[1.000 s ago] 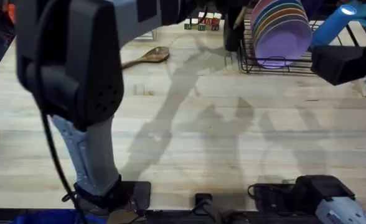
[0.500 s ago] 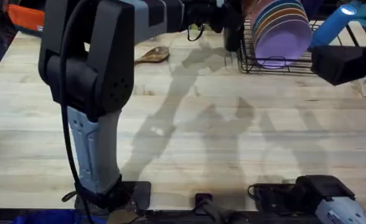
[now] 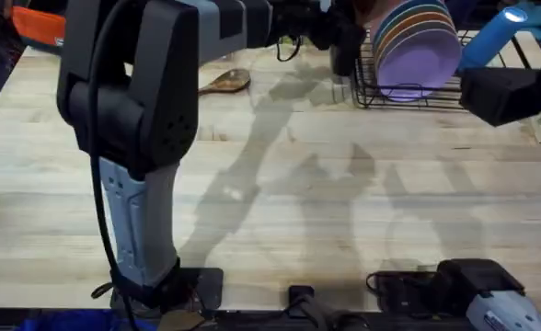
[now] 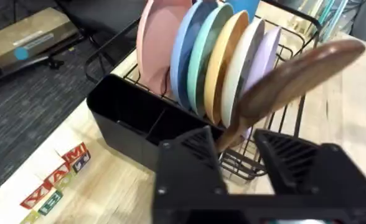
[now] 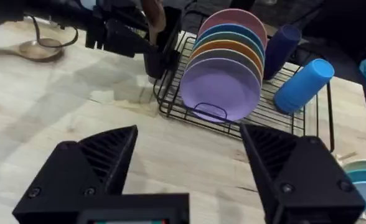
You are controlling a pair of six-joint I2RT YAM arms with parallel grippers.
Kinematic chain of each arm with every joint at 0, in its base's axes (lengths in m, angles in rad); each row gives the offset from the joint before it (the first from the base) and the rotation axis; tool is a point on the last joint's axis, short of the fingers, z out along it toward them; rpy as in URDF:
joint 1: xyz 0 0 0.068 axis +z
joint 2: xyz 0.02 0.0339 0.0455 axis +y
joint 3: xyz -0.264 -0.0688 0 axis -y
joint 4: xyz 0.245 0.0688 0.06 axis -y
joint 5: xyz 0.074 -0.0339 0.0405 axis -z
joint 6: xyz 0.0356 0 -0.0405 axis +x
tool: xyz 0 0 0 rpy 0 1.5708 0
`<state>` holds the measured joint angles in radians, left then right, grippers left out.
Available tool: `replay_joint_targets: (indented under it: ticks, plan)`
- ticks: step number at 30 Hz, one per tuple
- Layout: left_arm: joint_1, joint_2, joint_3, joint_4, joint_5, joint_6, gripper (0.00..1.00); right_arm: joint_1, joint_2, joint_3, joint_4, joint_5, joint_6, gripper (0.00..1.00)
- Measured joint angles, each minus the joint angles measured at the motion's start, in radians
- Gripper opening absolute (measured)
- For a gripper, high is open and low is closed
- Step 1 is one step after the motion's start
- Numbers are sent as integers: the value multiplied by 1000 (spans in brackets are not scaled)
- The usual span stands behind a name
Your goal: Pick up the spoon on the table one by one and put them onto the rack
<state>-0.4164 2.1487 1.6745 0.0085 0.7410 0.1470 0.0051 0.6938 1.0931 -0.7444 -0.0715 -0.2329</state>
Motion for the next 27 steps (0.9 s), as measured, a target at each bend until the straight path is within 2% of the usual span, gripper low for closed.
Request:
replay_joint_targets:
  ticks: [2,4,5,27]
  plan:
    - [0,0,0,-7,0,4,646,0,0,0,0,0,0,993]
    - [0,0,0,-14,0,1,927,0,0,0,0,0,0,993]
    - [0,0,0,-20,0,1,975,0,0,0,0,0,0,993]
    - [6,-23,0,-141,-1,2,995,0,0,0,0,0,0,993]
